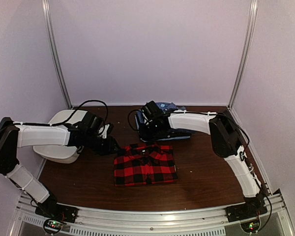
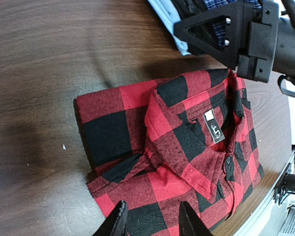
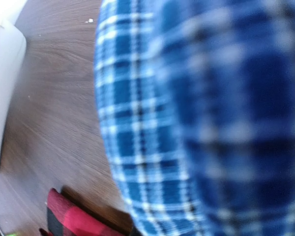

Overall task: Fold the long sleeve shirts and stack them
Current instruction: Move the square-folded shirt to the center of the board.

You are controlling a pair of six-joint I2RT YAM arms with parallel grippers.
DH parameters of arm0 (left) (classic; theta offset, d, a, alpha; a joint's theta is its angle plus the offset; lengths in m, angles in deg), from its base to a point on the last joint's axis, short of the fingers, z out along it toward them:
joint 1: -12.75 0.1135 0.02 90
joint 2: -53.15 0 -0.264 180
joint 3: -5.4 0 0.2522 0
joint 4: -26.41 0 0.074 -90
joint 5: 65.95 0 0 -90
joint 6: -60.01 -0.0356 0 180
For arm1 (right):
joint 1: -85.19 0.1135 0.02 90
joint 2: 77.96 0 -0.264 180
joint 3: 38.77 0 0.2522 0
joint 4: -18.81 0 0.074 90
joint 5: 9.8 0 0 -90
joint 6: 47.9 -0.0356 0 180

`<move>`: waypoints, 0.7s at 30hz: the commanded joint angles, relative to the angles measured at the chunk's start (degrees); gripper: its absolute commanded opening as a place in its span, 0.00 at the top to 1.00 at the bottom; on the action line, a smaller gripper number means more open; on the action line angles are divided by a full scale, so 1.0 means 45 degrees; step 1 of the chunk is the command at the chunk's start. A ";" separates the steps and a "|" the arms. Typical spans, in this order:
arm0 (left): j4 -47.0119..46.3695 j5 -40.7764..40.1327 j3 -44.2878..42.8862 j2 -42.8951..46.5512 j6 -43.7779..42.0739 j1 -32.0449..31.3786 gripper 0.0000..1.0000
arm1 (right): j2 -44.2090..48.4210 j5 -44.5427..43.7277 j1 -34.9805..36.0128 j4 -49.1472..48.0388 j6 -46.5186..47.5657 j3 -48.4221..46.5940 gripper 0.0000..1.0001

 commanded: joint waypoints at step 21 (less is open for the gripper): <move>-0.0584 -0.0404 0.0521 0.0544 0.0366 0.0089 0.61 | -0.0545 0.3306 0.0241 -0.3466 -0.1341 -0.1816 0.56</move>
